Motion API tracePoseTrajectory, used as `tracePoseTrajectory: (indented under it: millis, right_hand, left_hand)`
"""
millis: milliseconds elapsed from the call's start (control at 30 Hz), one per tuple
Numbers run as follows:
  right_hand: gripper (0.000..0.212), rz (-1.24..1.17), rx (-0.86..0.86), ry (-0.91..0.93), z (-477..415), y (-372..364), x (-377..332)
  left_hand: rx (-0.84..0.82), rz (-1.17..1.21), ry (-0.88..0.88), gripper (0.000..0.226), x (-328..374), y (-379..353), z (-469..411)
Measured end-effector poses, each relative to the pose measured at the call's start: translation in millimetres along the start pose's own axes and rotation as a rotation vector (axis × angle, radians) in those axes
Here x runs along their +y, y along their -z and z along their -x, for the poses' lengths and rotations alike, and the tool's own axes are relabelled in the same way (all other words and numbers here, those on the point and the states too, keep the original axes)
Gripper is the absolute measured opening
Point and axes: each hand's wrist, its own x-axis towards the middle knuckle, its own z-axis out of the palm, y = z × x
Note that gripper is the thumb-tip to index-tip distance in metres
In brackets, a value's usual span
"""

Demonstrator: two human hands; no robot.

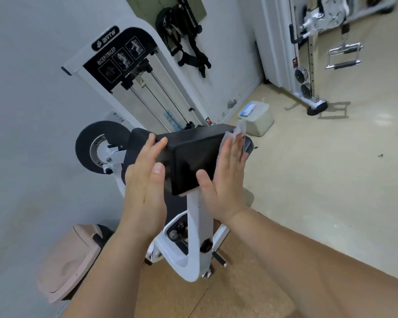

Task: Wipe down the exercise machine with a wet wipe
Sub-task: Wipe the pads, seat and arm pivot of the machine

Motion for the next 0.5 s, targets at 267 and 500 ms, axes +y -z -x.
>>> tracePoseTrajectory:
  millis: [267,500]
  right_hand:
    - [0.105,0.07,-0.075,0.233,55.0,-31.1,-51.9]
    - [0.1,-0.193,0.116,-0.414,-28.7,-1.6,-3.3]
  left_hand:
    - [-0.161,0.072,-0.117,0.048,-19.3,19.3,-9.3]
    - [-0.124,0.101,-0.132,0.043,-17.4,15.7,-13.4]
